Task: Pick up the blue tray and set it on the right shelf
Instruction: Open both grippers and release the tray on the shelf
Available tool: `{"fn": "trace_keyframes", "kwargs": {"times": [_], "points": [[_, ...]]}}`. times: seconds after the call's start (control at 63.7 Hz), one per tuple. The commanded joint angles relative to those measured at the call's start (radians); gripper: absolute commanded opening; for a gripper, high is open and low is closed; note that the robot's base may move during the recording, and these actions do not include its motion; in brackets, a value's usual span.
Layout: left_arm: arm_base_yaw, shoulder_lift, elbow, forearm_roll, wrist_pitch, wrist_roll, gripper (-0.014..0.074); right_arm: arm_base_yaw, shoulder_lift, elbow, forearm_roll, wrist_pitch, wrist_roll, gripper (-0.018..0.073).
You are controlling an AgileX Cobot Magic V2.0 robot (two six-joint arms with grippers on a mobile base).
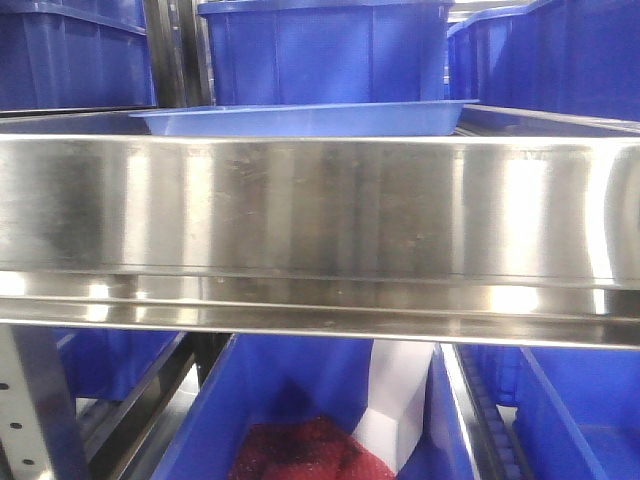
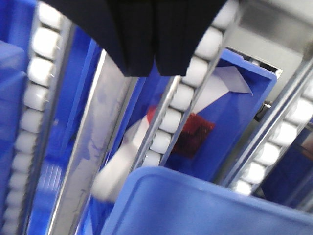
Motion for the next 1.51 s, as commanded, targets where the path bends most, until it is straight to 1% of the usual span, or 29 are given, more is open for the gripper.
{"fn": "trace_keyframes", "kwargs": {"times": [0.0, 0.016, 0.11, 0.251, 0.361, 0.439, 0.518, 0.549, 0.659, 1.193, 1.24, 1.287, 1.318, 1.334, 1.35, 1.381, 1.444, 1.491], "points": [[-0.006, -0.156, 0.120, 0.000, -0.149, 0.004, -0.0043, 0.001, -0.136, 0.075, -0.014, -0.114, -0.044, 0.0055], [-0.006, -0.177, 0.144, 0.000, -0.163, 0.004, -0.0053, 0.001, -0.153, 0.101, -0.014, -0.128, -0.050, 0.0055], [-0.006, -0.320, 0.323, 0.000, -0.282, 0.004, -0.0048, 0.001, -0.274, 0.231, -0.014, -0.206, -0.069, 0.0055], [-0.006, -0.556, 0.570, 0.000, -0.441, 0.004, -0.0048, 0.001, -0.444, 0.458, -0.014, -0.390, -0.069, 0.0055], [-0.006, -0.696, 0.712, 0.007, -0.509, 0.004, -0.0048, 0.001, -0.581, 0.623, -0.015, -0.541, -0.084, 0.0055], [-0.006, -0.778, 0.795, 0.019, -0.561, 0.005, -0.0048, 0.001, -0.667, 0.737, -0.015, -0.648, -0.122, 0.0055], [-0.006, -0.842, 0.866, 0.029, -0.630, 0.005, -0.0048, 0.001, -0.748, 0.824, -0.015, -0.740, -0.130, 0.0055], [-0.006, -0.870, 0.895, 0.045, -0.661, 0.005, -0.0048, 0.001, -0.777, 0.852, -0.015, -0.771, -0.130, 0.0055], [-0.006, -0.920, 0.937, 0.048, -0.722, 0.005, -0.0048, 0.001, -0.837, 0.899, -0.015, -0.817, -0.130, 0.0055], [-0.006, -0.927, 0.951, 0.043, -0.722, 0.005, -0.0048, 0.001, -0.839, 0.902, -0.015, -0.816, -0.130, 0.0055], [-0.002, -0.927, 0.956, 0.032, -0.722, 0.005, -0.0048, 0.001, -0.839, 0.902, -0.015, -0.815, -0.130, 0.0055], [0.020, -0.927, 0.955, -0.007, -0.724, 0.005, -0.0048, 0.001, -0.839, 0.902, -0.015, -0.815, -0.130, 0.0055], [0.038, -0.930, 0.955, -0.049, -0.724, 0.006, -0.0048, 0.001, -0.839, 0.902, -0.015, -0.815, -0.130, 0.0055], [0.060, -0.936, 0.955, -0.067, -0.722, 0.010, -0.0048, 0.001, -0.839, 0.902, -0.015, -0.815, -0.130, 0.0055], [0.073, -0.941, 0.957, -0.078, -0.720, 0.016, -0.0048, 0.001, -0.839, 0.902, -0.015, -0.814, -0.130, 0.0055], [0.106, -0.955, 0.969, -0.107, -0.725, 0.058, -0.0048, 0.001, -0.839, 0.902, -0.015, -0.814, -0.130, 0.0055], [0.175, -0.990, 1.006, -0.125, -0.737, 0.118, -0.0048, 0.001, -0.839, 0.902, -0.015, -0.812, -0.130, 0.0055], [0.230, -1.020, 1.045, -0.125, -0.755, 0.141, -0.0048, 0.001, -0.839, 0.902, -0.015, -0.811, -0.130, 0.0055]]}}
